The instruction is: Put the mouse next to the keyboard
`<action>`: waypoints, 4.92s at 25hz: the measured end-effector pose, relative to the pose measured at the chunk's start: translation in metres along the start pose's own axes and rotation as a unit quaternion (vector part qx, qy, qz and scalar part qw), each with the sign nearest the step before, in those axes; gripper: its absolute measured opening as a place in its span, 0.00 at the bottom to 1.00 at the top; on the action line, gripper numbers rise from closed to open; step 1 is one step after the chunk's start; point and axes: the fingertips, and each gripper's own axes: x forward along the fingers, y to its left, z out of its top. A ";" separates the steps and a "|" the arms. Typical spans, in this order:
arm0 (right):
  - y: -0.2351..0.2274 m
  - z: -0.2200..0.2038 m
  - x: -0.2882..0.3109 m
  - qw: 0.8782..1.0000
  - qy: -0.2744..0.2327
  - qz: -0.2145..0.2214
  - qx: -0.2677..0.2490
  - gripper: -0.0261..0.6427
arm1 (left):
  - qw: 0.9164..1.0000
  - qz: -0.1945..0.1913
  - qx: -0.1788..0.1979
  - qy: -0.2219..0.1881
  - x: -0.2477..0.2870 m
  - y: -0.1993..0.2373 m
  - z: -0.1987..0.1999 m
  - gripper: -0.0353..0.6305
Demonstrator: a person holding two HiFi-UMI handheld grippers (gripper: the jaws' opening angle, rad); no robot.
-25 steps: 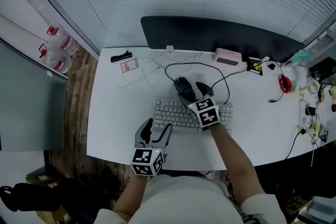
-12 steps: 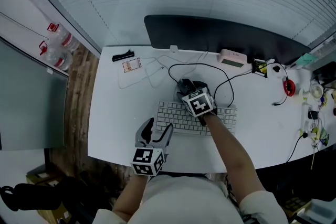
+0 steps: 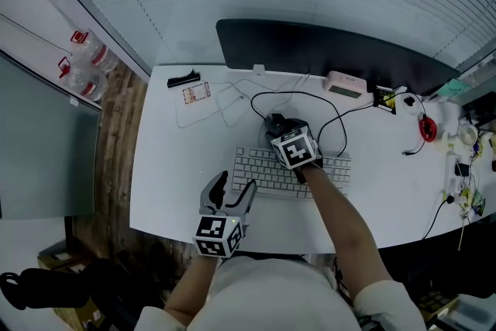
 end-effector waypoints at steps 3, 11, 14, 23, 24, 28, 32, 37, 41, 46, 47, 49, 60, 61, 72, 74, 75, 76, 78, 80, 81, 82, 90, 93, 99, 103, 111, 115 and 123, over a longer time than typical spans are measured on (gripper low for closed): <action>-0.003 0.004 -0.010 1.000 -0.012 -0.005 0.001 0.48 | 1.000 0.000 0.004 -0.002 -0.003 -0.002 0.001 0.49; -0.017 0.010 -0.045 0.999 -0.037 -0.027 -0.001 0.48 | 1.000 -0.014 0.011 -0.005 -0.010 -0.018 0.000 0.49; -0.023 0.007 -0.057 0.998 -0.042 -0.038 0.000 0.48 | 1.000 -0.018 0.016 -0.008 -0.013 -0.024 -0.001 0.49; -0.053 -0.008 -0.096 0.995 -0.055 -0.080 0.023 0.48 | 0.999 -0.028 0.021 -0.006 -0.025 -0.035 -0.009 0.49; -0.056 -0.012 -0.101 0.994 -0.055 -0.085 0.026 0.48 | 0.999 -0.029 0.022 -0.005 -0.026 -0.036 -0.010 0.49; -0.069 -0.028 -0.117 0.992 -0.054 -0.106 0.037 0.48 | 0.999 -0.035 0.026 -0.004 -0.030 -0.040 -0.012 0.49; -0.083 -0.046 -0.137 0.988 -0.056 -0.129 0.056 0.48 | 0.999 -0.042 0.033 -0.003 -0.032 -0.044 -0.013 0.49; -0.102 -0.072 -0.161 0.982 -0.059 -0.159 0.081 0.48 | 0.998 -0.057 0.039 0.002 -0.032 -0.058 -0.017 0.49; -0.116 -0.100 -0.179 0.976 -0.054 -0.184 0.103 0.48 | 0.997 -0.069 0.043 0.006 -0.029 -0.070 -0.020 0.49; -0.133 -0.137 -0.199 0.967 -0.046 -0.209 0.139 0.48 | 0.995 -0.085 0.049 0.011 -0.026 -0.087 -0.024 0.49; -0.135 -0.143 -0.203 0.966 -0.044 -0.213 0.142 0.48 | 0.995 -0.088 0.051 0.012 -0.026 -0.090 -0.025 0.49; -0.139 -0.154 -0.209 0.964 -0.041 -0.220 0.146 0.48 | 0.994 -0.094 0.053 0.013 -0.025 -0.096 -0.026 0.49; -0.153 -0.214 -0.226 0.947 -0.024 -0.254 0.196 0.48 | 0.991 -0.112 0.066 0.024 -0.024 -0.119 -0.037 0.49; -0.153 -0.220 -0.226 0.946 -0.021 -0.255 0.200 0.48 | 0.991 -0.112 0.067 0.025 -0.024 -0.119 -0.038 0.49; -0.159 -0.243 -0.219 0.938 -0.021 -0.251 0.238 0.48 | 0.991 -0.104 0.073 0.033 -0.025 -0.117 -0.041 0.49; -0.159 -0.243 -0.218 0.937 -0.025 -0.247 0.246 0.48 | 0.991 -0.106 0.074 0.032 -0.025 -0.119 -0.042 0.49; -0.160 -0.243 -0.218 0.936 -0.028 -0.246 0.250 0.49 | 0.991 -0.107 0.074 0.031 -0.025 -0.120 -0.042 0.49; -0.160 -0.243 -0.218 0.935 -0.032 -0.245 0.254 0.49 | 0.991 -0.108 0.075 0.031 -0.025 -0.121 -0.042 0.49; -0.161 -0.244 -0.218 0.934 -0.037 -0.243 0.260 0.50 | 0.991 -0.109 0.075 0.030 -0.026 -0.122 -0.042 0.49; -0.160 -0.245 -0.217 0.934 -0.037 -0.244 0.257 0.50 | 0.991 -0.108 0.075 0.030 -0.029 -0.122 -0.044 0.49; -0.160 -0.245 -0.216 0.935 -0.036 -0.247 0.253 0.50 | 0.991 -0.108 0.075 0.029 -0.031 -0.121 -0.045 0.49; -0.161 -0.245 -0.215 0.935 -0.034 -0.251 0.248 0.51 | 0.991 -0.107 0.074 0.029 -0.032 -0.121 -0.045 0.49; -0.148 -0.234 -0.227 0.935 -0.063 -0.260 0.234 0.56 | 0.992 -0.098 0.073 0.024 -0.049 -0.115 -0.049 0.49; -0.139 -0.229 -0.237 0.934 -0.080 -0.261 0.229 0.56 | 0.992 -0.098 0.073 0.016 -0.054 -0.118 -0.050 0.49; -0.108 -0.218 -0.262 0.935 -0.128 -0.252 0.214 0.56 | 0.992 -0.102 0.073 0.001 -0.067 -0.129 -0.051 0.49; -0.084 -0.214 -0.284 0.932 -0.168 -0.245 0.210 0.49 | 0.993 -0.096 0.070 -0.008 -0.079 -0.134 -0.051 0.49; -0.026 -0.202 -0.326 0.925 -0.237 -0.217 0.201 0.29 | 0.993 -0.090 0.067 -0.021 -0.109 -0.148 -0.060 0.46; 0.004 -0.198 -0.347 0.921 -0.267 -0.206 0.195 0.21 | 0.994 -0.081 0.073 -0.030 -0.126 -0.156 -0.065 0.42; 0.056 -0.200 -0.381 0.914 -0.313 -0.174 0.191 0.10 | 0.995 -0.062 0.073 -0.039 -0.156 -0.163 -0.081 0.27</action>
